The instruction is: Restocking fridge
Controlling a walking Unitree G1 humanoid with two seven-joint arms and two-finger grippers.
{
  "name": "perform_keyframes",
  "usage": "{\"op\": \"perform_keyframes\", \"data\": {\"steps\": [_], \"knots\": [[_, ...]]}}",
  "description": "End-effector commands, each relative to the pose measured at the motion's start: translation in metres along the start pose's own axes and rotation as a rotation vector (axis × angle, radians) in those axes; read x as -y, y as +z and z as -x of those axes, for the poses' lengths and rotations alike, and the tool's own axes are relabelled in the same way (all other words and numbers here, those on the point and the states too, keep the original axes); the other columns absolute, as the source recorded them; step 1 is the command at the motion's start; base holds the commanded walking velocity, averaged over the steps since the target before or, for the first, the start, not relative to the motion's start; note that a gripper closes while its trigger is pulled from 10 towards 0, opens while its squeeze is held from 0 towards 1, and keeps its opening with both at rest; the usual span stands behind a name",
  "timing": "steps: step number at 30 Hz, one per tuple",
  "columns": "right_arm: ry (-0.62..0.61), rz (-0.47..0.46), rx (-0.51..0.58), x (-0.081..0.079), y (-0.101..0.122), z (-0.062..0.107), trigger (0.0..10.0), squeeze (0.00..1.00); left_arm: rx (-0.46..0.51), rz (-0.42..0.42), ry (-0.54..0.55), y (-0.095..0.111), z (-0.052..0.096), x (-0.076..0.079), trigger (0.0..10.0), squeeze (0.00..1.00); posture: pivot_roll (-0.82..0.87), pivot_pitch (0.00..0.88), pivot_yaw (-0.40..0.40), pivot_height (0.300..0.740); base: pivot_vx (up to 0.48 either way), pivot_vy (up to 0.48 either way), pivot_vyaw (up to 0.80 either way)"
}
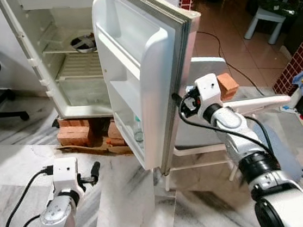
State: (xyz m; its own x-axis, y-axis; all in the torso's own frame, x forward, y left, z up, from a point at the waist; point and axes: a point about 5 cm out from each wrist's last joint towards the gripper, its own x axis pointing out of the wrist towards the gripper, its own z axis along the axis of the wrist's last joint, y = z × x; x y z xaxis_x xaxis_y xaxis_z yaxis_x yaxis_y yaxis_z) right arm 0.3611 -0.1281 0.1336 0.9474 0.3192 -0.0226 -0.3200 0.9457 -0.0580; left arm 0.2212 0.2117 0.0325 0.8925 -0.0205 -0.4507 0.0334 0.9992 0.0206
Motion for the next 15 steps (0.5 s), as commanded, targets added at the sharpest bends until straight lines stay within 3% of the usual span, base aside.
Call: {"op": "perform_keyframes", "data": {"steps": [1,4,6,7,8,9,10,12,13,15], "knots": [[-0.021,-0.040,0.068,0.002,0.017,-0.005,10.0,0.00,0.001,-0.009,-0.002,0.002,0.001,0.001,10.0,0.00,0.20,0.000,-0.053,0.740,0.000,0.000,0.00],[-0.011,-0.081,0.113,-0.004,0.029,-0.011,10.0,0.00,0.000,-0.012,-0.004,0.002,0.001,0.001,10.0,0.00,0.20,0.000,-0.051,0.740,0.000,0.000,0.00],[0.055,-0.161,0.160,-0.015,0.040,-0.018,10.0,0.00,-0.001,-0.016,-0.006,0.002,0.001,0.001,10.0,0.00,0.21,0.000,-0.051,0.740,0.000,0.000,0.00],[0.214,-0.259,0.219,-0.034,0.054,-0.020,10.0,0.00,-0.001,-0.018,-0.006,0.002,0.001,0.001,10.0,0.00,0.22,0.000,-0.056,0.740,0.000,0.000,0.00],[0.214,-0.259,0.219,-0.034,0.054,-0.020,10.0,0.00,-0.001,-0.018,-0.006,0.002,0.001,0.001,10.0,0.00,0.22,0.000,-0.056,0.740,0.000,0.000,0.00],[0.421,-0.437,0.253,-0.055,0.066,-0.015,10.0,0.00,-0.001,-0.020,-0.004,0.002,0.001,0.001,10.0,0.00,0.22,0.000,-0.056,0.740,0.000,0.000,0.00],[0.745,-0.646,0.299,-0.078,0.085,0.007,10.0,0.00,-0.001,-0.020,-0.002,0.002,0.001,0.001,10.0,0.00,0.22,0.000,-0.062,0.740,0.000,0.000,0.00],[1.047,-0.730,0.339,-0.092,0.102,0.038,10.0,0.00,-0.001,-0.020,-0.001,0.002,0.001,0.001,10.0,0.00,0.22,0.000,-0.063,0.740,0.000,0.000,0.00],[1.223,-0.719,0.349,-0.101,0.106,0.064,10.0,0.00,-0.001,-0.019,0.001,0.001,0.001,0.001,10.0,0.00,0.22,0.000,-0.063,0.740,0.000,0.000,0.00],[1.238,-0.698,0.323,-0.104,0.101,0.070,10.0,0.00,0.000,-0.017,0.002,0.002,0.001,0.001,10.0,0.00,0.21,0.000,-0.070,0.740,0.000,0.000,0.00]]}}
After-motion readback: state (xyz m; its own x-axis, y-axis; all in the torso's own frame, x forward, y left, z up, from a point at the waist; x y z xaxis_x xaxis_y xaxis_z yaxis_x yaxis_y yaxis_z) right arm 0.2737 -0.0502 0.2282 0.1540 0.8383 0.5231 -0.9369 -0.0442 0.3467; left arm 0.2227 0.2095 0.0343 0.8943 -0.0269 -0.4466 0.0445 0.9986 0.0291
